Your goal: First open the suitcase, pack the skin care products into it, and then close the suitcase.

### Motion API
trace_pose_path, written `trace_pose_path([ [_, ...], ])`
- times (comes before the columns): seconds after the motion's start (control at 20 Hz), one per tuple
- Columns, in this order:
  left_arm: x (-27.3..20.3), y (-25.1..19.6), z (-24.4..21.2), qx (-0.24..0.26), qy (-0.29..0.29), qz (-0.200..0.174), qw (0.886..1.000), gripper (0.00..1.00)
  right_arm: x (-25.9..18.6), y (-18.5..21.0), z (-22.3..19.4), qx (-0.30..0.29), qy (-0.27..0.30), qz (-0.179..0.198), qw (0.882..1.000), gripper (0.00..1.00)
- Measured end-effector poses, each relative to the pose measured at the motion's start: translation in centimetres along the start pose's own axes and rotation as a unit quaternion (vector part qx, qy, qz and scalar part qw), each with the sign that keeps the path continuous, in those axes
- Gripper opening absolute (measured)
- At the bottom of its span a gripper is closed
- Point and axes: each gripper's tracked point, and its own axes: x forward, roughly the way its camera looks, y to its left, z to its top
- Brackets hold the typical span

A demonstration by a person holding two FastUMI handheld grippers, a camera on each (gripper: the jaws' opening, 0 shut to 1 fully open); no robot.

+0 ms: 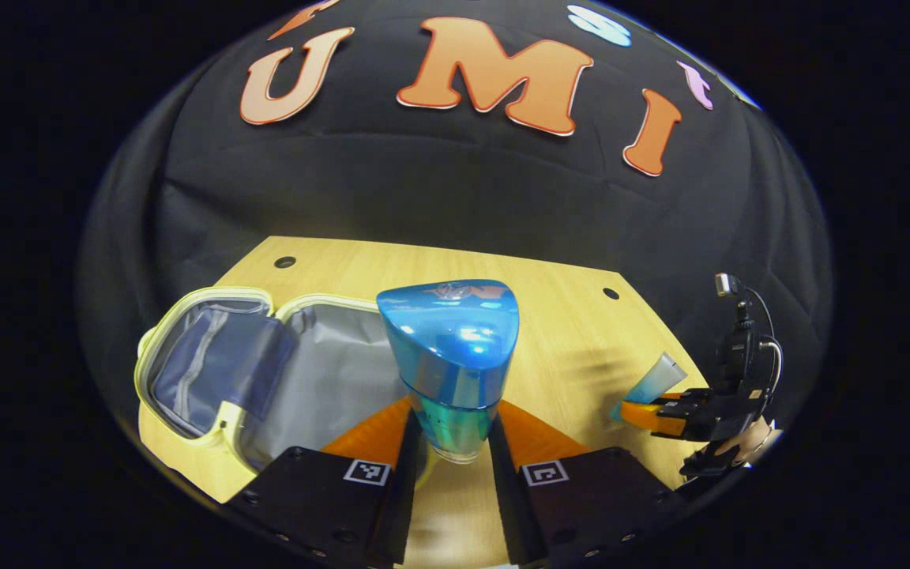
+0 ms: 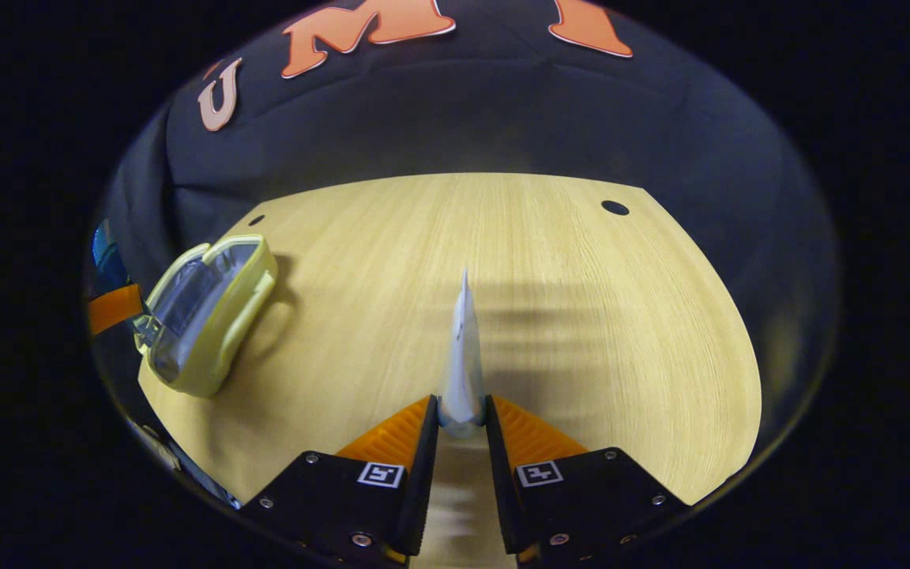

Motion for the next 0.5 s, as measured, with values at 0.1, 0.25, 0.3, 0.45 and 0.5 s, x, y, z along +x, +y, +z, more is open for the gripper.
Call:
trace_pose_path([
  [0.1, -1.2, 2.5, 0.4, 0.018, 0.016, 0.01, 1.0, 0.46, -1.2, 2.1, 0.0, -0.007, 0.002, 0.007, 1.0, 0.38],
  [0.25, -2.2, 5.7, 0.8, 0.037, 0.052, -0.015, 0.998, 0.46, -3.1, 5.8, 0.4, 0.015, 0.001, 0.033, 0.999, 0.38],
  [0.3, -2.2, 7.0, 0.7, 0.044, 0.074, -0.024, 0.996, 0.46, -3.5, 6.7, 0.5, 0.022, 0.001, 0.039, 0.999, 0.38],
  [0.45, -2.2, 10.5, 0.3, 0.089, 0.144, -0.025, 0.985, 0.46, -4.7, 8.8, 0.6, 0.036, -0.004, 0.052, 0.998, 0.38],
  [0.5, -1.9, 11.5, -0.4, 0.102, 0.171, -0.022, 0.98, 0.46, -5.1, 9.1, 0.5, 0.039, -0.003, 0.055, 0.998, 0.38],
])
